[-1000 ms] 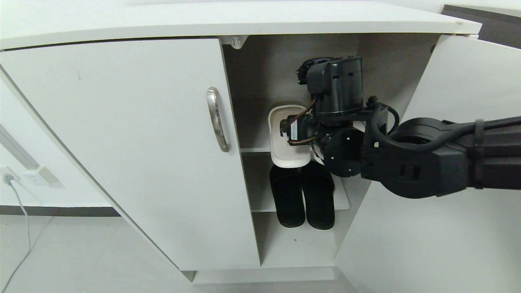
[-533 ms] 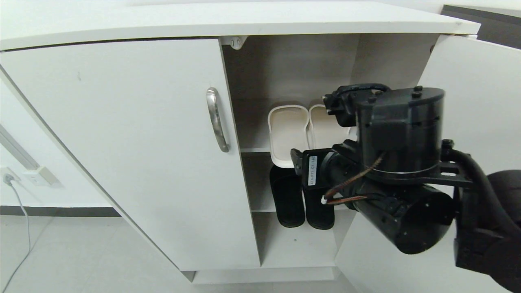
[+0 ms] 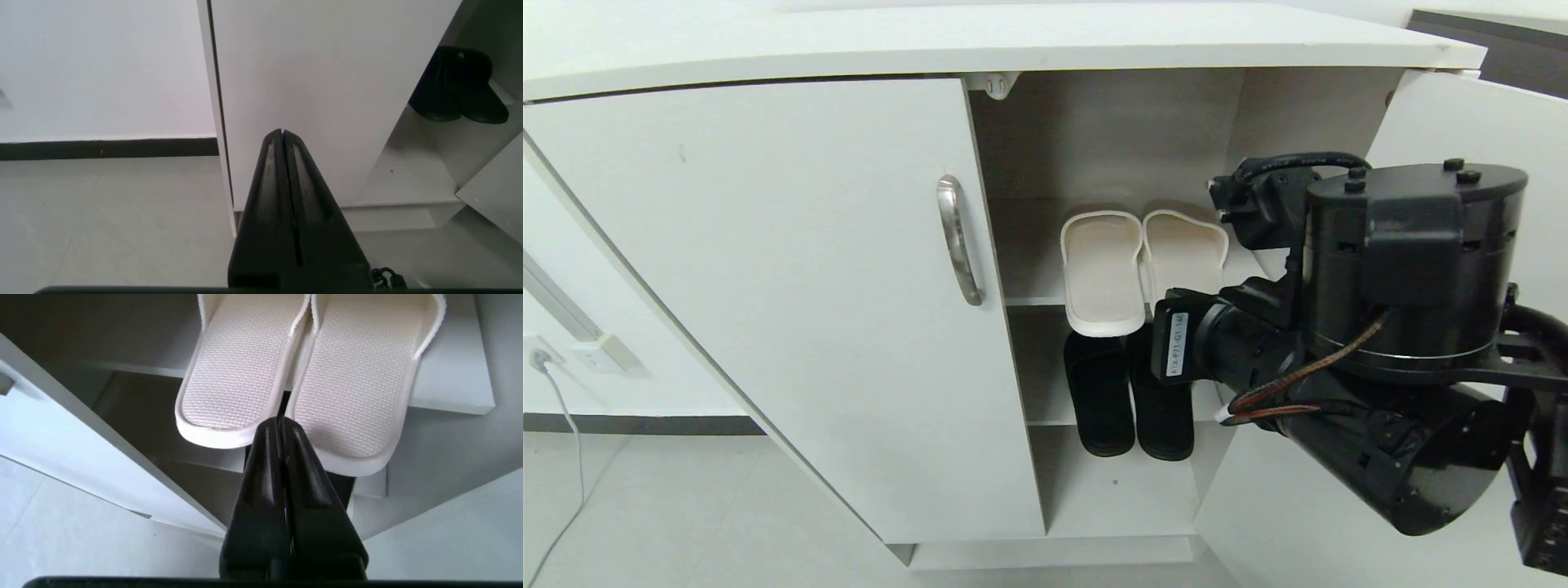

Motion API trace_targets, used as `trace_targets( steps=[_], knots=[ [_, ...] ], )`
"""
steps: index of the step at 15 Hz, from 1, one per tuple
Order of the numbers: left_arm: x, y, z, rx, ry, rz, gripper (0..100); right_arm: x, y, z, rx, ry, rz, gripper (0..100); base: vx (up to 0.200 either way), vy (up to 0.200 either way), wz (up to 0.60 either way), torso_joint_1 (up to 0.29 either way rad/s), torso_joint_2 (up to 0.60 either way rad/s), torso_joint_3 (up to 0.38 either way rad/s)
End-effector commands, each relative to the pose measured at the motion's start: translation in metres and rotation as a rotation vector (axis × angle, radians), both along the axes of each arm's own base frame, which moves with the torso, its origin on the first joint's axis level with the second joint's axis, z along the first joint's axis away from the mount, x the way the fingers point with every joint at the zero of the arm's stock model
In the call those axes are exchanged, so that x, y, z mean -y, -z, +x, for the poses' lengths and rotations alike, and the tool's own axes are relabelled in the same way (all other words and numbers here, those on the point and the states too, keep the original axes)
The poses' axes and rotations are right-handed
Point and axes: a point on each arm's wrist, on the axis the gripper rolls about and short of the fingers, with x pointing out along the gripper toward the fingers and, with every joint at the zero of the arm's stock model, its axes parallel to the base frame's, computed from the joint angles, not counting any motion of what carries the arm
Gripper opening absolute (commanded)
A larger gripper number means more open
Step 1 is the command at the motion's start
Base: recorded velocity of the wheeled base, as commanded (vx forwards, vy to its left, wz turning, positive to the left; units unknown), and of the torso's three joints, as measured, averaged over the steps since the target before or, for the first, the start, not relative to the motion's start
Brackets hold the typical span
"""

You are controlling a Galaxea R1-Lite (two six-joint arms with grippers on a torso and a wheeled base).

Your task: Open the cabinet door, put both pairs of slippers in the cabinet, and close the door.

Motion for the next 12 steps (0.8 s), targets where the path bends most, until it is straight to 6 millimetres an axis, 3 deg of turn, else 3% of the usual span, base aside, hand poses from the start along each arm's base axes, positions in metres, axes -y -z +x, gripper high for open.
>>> trace_targets(
  steps=[1,9,12],
  knots=[
    [0.0000,-0.0001,0.0001,0.000,-0.001,0.000,0,0.0000,0.0005,-0.0001,-0.001,0.000,-0.002,0,0.000,0.000,0.00,0.000,0.00,0.000],
    [0.0000,0.0000,0.0001,-0.002,-0.001,0.001,0,-0.0038,0.0050,-0.0044,-0.009,-0.019,-0.015,0,0.000,0.000,0.00,0.000,0.00,0.000],
    [0.0000,0.0000,0.0001,-0.002,0.001,0.001,0,-0.0046,0.0092,-0.0060,-0.017,-0.023,-0.031,0,-0.200,0.000,0.00,0.012,0.00,-0.001]
  ],
)
